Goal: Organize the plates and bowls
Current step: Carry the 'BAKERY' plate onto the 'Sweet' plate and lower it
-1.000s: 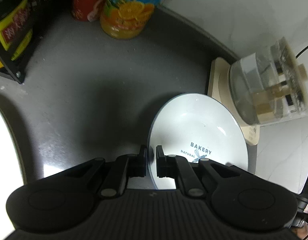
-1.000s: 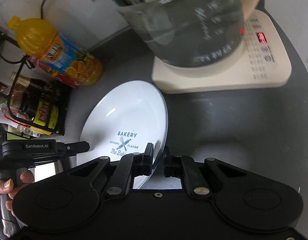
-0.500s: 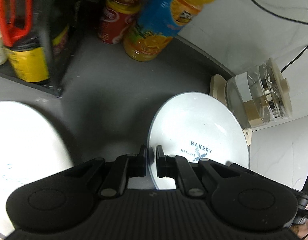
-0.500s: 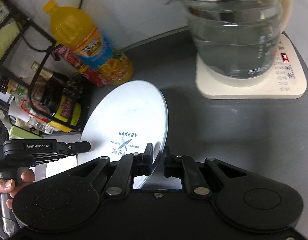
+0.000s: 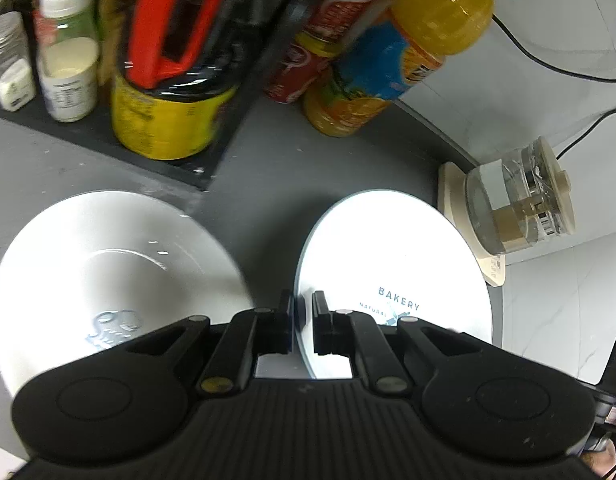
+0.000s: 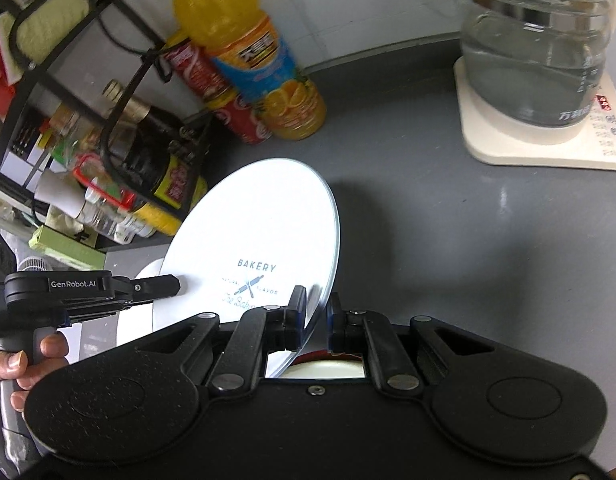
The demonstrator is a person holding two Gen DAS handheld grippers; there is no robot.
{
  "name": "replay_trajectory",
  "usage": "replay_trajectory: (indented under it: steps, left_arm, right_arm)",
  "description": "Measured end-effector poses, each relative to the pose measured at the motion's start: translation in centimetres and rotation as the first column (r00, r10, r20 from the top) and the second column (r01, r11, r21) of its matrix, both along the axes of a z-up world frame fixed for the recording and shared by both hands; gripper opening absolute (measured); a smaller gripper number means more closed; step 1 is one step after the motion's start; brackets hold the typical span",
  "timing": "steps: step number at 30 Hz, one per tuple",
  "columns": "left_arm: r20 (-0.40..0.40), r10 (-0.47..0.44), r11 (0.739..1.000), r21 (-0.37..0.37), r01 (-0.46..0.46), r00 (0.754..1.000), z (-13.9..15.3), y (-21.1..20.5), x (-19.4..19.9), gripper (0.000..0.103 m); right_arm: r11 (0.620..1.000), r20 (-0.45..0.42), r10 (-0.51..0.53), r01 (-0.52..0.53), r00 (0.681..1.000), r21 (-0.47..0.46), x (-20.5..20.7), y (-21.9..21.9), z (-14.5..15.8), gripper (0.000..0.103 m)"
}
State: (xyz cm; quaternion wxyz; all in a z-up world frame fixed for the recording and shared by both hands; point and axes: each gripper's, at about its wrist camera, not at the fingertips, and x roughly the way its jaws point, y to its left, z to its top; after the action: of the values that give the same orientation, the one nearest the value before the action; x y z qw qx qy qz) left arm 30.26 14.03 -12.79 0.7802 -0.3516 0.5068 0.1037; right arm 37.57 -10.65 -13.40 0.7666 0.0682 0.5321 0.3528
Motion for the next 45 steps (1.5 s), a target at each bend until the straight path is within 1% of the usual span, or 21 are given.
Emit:
replay_trajectory:
  steps: [10,23,29,36,45]
  left_arm:
    - [-0.013,0.041,0.999,-0.003,-0.041,0.999,-0.4,3.4,-3.9,0.006]
    - [-0.047,0.095,0.995,-0.005,-0.096,0.994,-1.8,7.1,-8.1,0.006]
    - [-0.071,0.11,0.994,-0.015,-0.111,0.991,-3.0,7.9,-9.3,0.006]
    - [-0.092,0.122,0.992,-0.031,-0.126,0.988,-4.5,8.3,-10.1,0.007]
    - [-0.118,0.149,0.988,-0.025,-0.153,0.982,-5.6,8.6,-10.9,0.008]
  right_arm:
    - [0.999,-0.003,0.048,-0.048,0.999,-0.016,-2.7,3.8,0.2,0.01]
    - [0.993,-0.007,0.106,-0.106,0.994,-0.044,-4.6,8.2,-0.4,0.01]
    - [0.991,-0.011,0.117,-0.118,0.993,-0.069,-5.6,9.8,-1.0,0.01]
    - [0.987,-0.002,0.129,-0.128,0.992,-0.101,-5.9,10.5,-1.6,0.01]
    - [0.98,0.014,0.156,-0.153,0.988,-0.128,-6.2,11.8,-1.8,0.009]
